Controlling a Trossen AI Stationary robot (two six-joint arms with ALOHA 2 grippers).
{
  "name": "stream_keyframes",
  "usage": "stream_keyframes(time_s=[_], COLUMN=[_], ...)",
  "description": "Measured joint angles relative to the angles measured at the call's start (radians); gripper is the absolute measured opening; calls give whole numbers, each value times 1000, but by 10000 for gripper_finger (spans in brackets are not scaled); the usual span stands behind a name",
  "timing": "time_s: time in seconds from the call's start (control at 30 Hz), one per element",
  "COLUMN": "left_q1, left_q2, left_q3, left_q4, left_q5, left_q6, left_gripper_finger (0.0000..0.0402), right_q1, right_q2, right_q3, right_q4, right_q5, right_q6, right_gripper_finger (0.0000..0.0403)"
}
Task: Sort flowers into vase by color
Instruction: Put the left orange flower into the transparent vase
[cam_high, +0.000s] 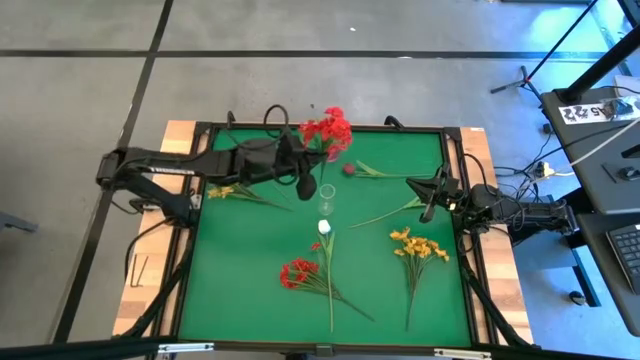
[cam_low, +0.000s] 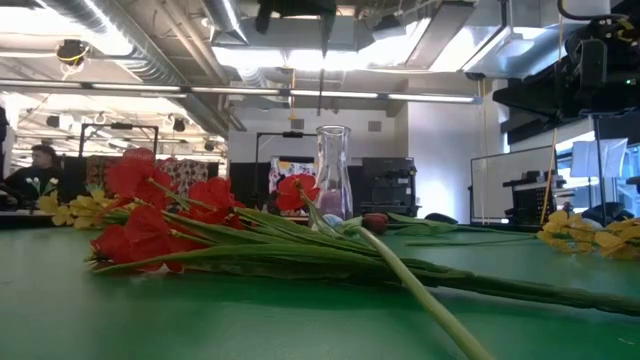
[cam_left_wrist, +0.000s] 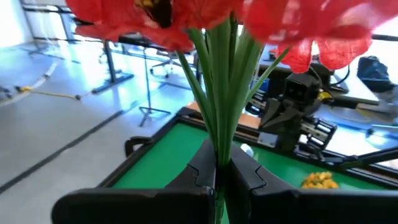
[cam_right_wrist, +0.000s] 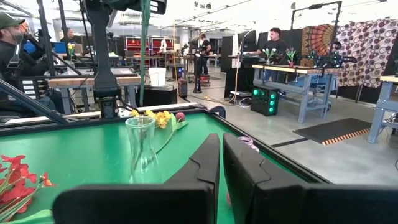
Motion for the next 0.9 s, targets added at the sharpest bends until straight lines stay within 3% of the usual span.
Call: stream_keyframes(time_s=[0.67, 0.9], left_q1=[19, 13], left_q2=[118, 120], left_q3=[-35, -35], left_q4=[64, 65], left_q5=[-2, -47], left_q6=[14, 28], left_gripper_finger=[5, 40], right_q1=[0, 0], right_q2=[0, 0], right_q3=[0, 0], right_q4=[1, 0], right_q5=[0, 0], right_q6=[0, 0], right_gripper_finger=[23, 23])
